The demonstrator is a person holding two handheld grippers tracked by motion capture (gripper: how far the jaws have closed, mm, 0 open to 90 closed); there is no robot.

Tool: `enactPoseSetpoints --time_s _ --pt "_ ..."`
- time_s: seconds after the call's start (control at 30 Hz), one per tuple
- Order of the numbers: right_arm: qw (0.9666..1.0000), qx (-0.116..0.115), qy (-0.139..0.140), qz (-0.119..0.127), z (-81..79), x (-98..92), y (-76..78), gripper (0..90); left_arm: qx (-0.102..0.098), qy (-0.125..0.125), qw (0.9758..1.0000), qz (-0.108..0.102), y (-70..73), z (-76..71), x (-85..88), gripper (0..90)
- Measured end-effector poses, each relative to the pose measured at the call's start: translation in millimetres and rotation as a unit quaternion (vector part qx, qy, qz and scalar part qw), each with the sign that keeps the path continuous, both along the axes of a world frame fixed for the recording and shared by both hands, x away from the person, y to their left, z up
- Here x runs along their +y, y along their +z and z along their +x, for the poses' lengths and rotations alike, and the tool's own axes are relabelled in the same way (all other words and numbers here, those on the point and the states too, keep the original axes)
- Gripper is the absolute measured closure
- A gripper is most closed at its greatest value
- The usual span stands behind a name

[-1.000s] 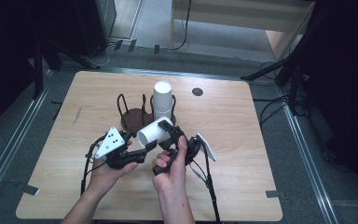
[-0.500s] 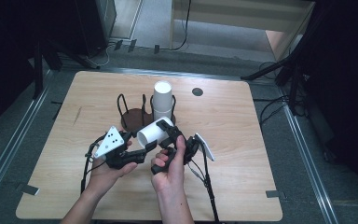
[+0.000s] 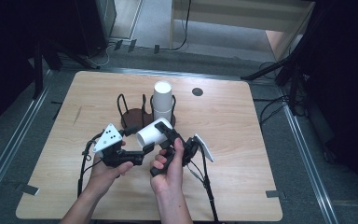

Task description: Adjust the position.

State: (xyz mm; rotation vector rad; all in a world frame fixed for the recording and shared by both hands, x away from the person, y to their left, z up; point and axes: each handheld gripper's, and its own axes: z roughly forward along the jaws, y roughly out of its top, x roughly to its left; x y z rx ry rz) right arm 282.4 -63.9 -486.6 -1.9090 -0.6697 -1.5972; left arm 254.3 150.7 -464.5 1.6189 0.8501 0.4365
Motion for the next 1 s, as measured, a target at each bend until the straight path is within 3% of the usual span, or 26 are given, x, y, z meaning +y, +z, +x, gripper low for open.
enactPoseSetpoints --time_s 0.2,0.33,0.37,0.4,0.43,0.6,0.67,0.7,0.73,0.8,0.83,0.87,1.0 --pt "0.9996 -0.019 -0.009 -0.021 -0.2 -1.5 0.7 32.8 0.016 -0.003 0.9998 0.007 3.2 0.3 2.5 3.1" --pt "0.9981 -0.034 -0.012 -0.049 -0.6 -4.2 1.1 33.0 0.022 -0.010 0.9997 0.009 4.2 0.1 3.2 1.0" --pt "0.9960 -0.048 -0.018 -0.072 -1.4 -6.0 1.9 33.4 0.023 -0.011 0.9996 0.009 4.6 0.3 3.2 0.2" --pt "0.9960 -0.048 -0.018 -0.072 -1.4 -6.0 1.9 33.4 0.023 -0.011 0.9996 0.009 4.6 0.3 3.2 0.0" --pt "0.9932 -0.063 -0.024 -0.095 -2.2 -7.6 2.6 33.9 0.026 -0.013 0.9995 0.009 4.6 0.6 3.4 0.0" --pt "0.9884 -0.083 -0.027 -0.124 -3.1 -9.7 3.0 35.0 0.029 -0.015 0.9994 0.010 4.1 1.0 3.4 0.0" --pt "0.9851 -0.091 -0.031 -0.143 -3.3 -10.1 3.5 35.4 0.031 -0.016 0.9993 0.010 3.9 1.4 3.6 0.0" --pt "0.9810 -0.103 -0.034 -0.161 -3.7 -10.4 4.7 35.6 0.032 -0.018 0.9993 0.011 3.5 1.6 3.7 0.0" --pt "0.9810 -0.103 -0.034 -0.161 -3.7 -10.4 4.7 35.6 0.032 -0.018 0.9993 0.011 3.5 1.6 3.7 0.0" --pt "0.9763 -0.114 -0.035 -0.180 -4.4 -10.3 6.4 35.8 0.033 -0.020 0.9992 0.011 3.2 1.9 3.9 0.0" --pt "0.9709 -0.127 -0.039 -0.200 -5.1 -10.1 8.2 35.9 0.033 -0.020 0.9992 0.010 3.0 2.0 3.9 0.0" --pt "0.9709 -0.127 -0.039 -0.200 -5.1 -10.1 8.2 35.9 0.033 -0.020 0.9992 0.010 3.0 2.0 3.9 0.0" --pt "0.9591 -0.149 -0.041 -0.237 -5.4 -10.5 8.7 36.0 0.033 -0.023 0.9991 0.012 3.0 1.8 4.0 0.0"
